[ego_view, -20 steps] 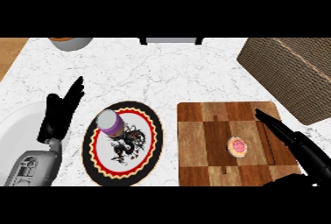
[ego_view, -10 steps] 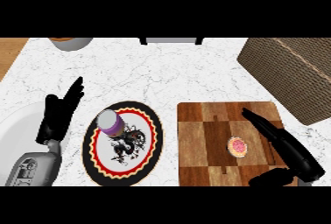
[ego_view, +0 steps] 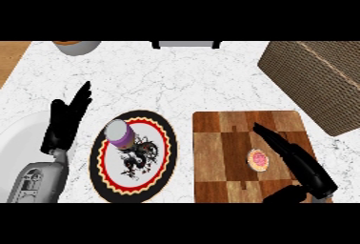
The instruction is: Pick the cupcake from the cutting board and place it in the basket
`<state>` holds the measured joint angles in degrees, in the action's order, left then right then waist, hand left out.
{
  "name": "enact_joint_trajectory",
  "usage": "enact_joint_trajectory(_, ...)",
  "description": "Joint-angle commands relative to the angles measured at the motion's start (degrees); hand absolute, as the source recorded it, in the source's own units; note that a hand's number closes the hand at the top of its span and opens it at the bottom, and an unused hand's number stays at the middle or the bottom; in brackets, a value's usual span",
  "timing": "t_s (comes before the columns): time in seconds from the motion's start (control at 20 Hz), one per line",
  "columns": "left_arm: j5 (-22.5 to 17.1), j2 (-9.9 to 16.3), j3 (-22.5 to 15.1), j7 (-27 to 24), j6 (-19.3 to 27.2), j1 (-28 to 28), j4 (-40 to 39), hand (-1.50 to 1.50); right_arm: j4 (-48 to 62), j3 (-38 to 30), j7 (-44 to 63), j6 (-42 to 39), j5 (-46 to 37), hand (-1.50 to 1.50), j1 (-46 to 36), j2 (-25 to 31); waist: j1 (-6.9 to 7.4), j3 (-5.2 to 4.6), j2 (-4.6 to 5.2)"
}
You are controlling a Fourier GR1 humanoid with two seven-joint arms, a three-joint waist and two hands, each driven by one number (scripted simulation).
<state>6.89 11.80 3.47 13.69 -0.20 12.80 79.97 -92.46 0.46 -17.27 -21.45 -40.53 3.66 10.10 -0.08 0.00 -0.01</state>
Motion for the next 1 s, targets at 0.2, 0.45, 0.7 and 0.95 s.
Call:
enact_joint_trajectory(0.2,0.2,-0.53,1.83,1.27,-1.14,0.09,1.43,0.0,2.43,-0.07,-0.59,0.3,-0.36,-1.5,-1.97,0.22,0.01,0.0,-0.01)
enact_joint_trajectory(0.45,0.79,-1.17,1.13,-0.04,-1.82,0.43,-0.66,0.0,7.36,3.14,-2.08,5.1,-5.66,1.5,-3.34,-0.52,0.05,0.01,0.02)
enact_joint_trajectory(0.7,-0.83,0.66,2.96,0.67,-3.81,-1.06,1.89,0.0,13.1,2.83,-10.14,14.45,-9.27,1.5,-4.2,0.4,0.2,0.02,0.03)
enact_joint_trajectory(0.95,0.75,-0.68,2.3,-0.57,-2.48,-1.07,1.23,0.0,11.31,5.24,-8.66,18.2,-13.16,1.5,-3.85,-1.13,0.1,0.01,0.0)
